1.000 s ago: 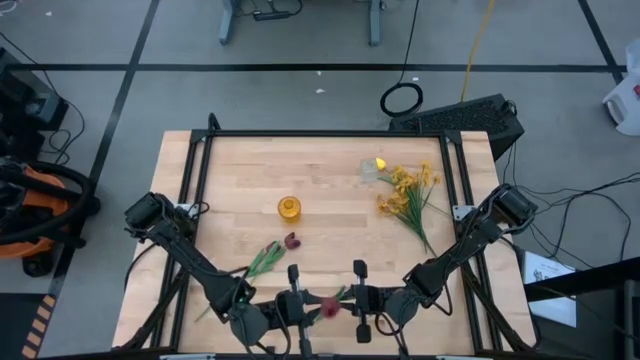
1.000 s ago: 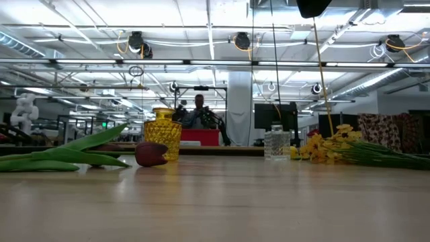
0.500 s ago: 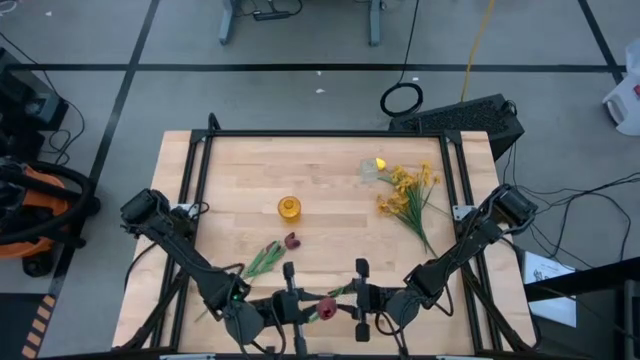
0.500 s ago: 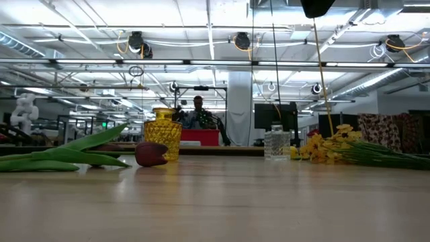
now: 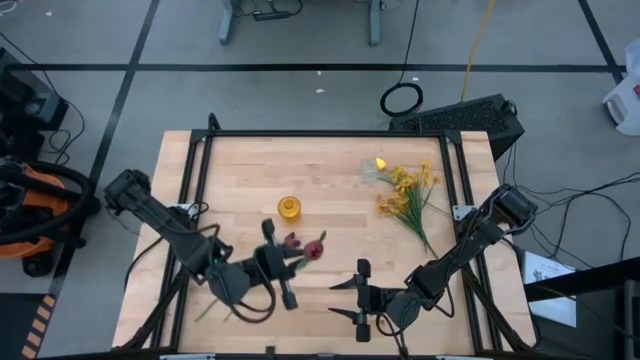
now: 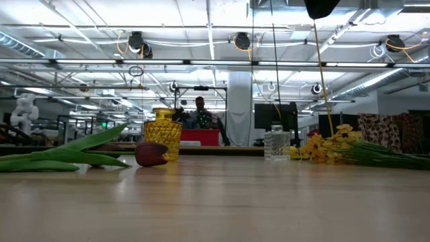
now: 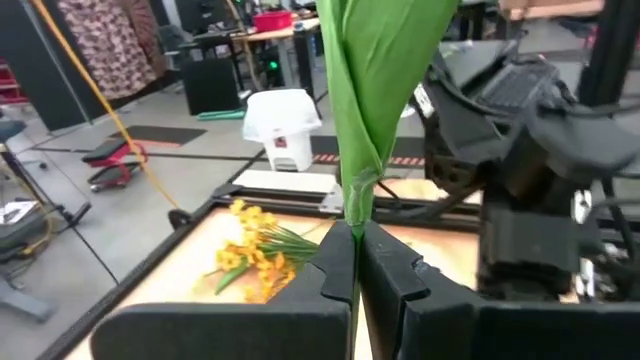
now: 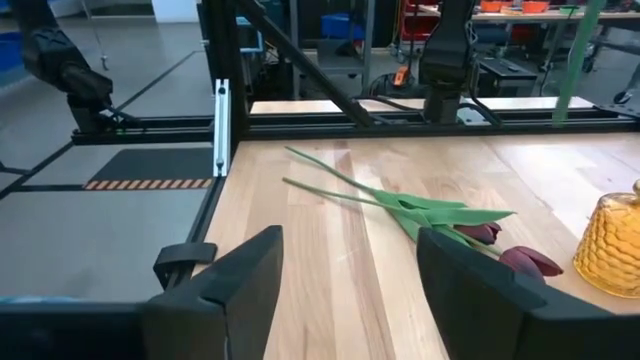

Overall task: Sort flowers into vase by color
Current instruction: Put the violet tulip into the yellow vase

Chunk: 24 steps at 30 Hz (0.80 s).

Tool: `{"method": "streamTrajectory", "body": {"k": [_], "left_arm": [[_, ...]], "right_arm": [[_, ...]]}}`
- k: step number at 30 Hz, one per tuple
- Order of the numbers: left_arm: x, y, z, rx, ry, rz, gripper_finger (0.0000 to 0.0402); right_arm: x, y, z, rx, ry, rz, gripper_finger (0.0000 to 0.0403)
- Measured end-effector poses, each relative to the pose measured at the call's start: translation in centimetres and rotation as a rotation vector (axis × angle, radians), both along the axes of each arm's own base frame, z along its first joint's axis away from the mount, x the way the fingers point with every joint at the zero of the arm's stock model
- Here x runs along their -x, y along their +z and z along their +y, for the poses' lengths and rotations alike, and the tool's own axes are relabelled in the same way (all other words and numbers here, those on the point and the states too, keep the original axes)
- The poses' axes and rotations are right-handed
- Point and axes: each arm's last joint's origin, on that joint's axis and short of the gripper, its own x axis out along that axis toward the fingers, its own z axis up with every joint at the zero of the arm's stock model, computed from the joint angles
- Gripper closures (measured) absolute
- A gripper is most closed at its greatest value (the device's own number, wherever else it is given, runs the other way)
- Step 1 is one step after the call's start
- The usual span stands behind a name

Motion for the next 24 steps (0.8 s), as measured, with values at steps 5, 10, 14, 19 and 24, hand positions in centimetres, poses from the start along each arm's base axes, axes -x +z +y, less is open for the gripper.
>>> {"method": "streamTrajectory", "body": {"k": [5, 10, 14, 19, 24], "left_arm": [[0.5, 0.7, 1.4, -0.018, 0.032, 0.021, 0.0395], [1.1, 0.5, 4.0, -0.003, 0.162, 0.083, 0.0394], [1.3, 0.2, 5.9, 0.008, 0.227, 0.135, 0.0394], [1.1, 0.5, 8.2, 0.018, 0.266, 0.160, 0.0394], [1.1, 0.0, 10.5, 0.063, 0.277, 0.145, 0.0394]], "right_arm": [[0.0, 0.0, 0.0, 0.005, 0.002, 0.004, 0.0179], [0.0, 0.0, 0.0, 0.003, 0.005, 0.005, 0.0179], [0.0, 0.0, 0.0, 0.003, 0.006, 0.005, 0.0179], [0.0, -0.1, 0.0, 0.004, 0.006, 0.005, 0.0179], [0.0, -0.1, 0.0, 0.005, 0.006, 0.010, 0.0179]]}}
